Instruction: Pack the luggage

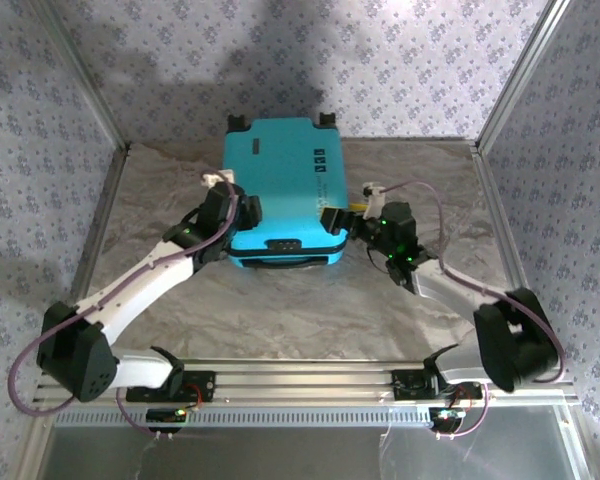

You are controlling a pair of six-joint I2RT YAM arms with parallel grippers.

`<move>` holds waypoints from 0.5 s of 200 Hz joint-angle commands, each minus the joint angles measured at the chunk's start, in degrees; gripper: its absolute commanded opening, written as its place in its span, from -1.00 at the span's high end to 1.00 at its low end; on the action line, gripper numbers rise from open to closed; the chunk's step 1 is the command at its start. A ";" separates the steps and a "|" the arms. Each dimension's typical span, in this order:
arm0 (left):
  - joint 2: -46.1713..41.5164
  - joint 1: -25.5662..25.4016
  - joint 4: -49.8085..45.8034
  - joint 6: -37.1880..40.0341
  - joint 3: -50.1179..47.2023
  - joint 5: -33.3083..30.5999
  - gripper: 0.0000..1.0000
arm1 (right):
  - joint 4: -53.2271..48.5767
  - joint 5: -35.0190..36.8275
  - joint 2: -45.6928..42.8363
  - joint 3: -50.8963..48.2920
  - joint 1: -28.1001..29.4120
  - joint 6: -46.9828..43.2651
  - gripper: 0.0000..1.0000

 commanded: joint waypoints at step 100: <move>6.16 -11.62 -2.93 -1.14 3.07 14.61 -0.56 | -14.57 -13.81 -1.44 4.07 -6.93 -3.91 -0.95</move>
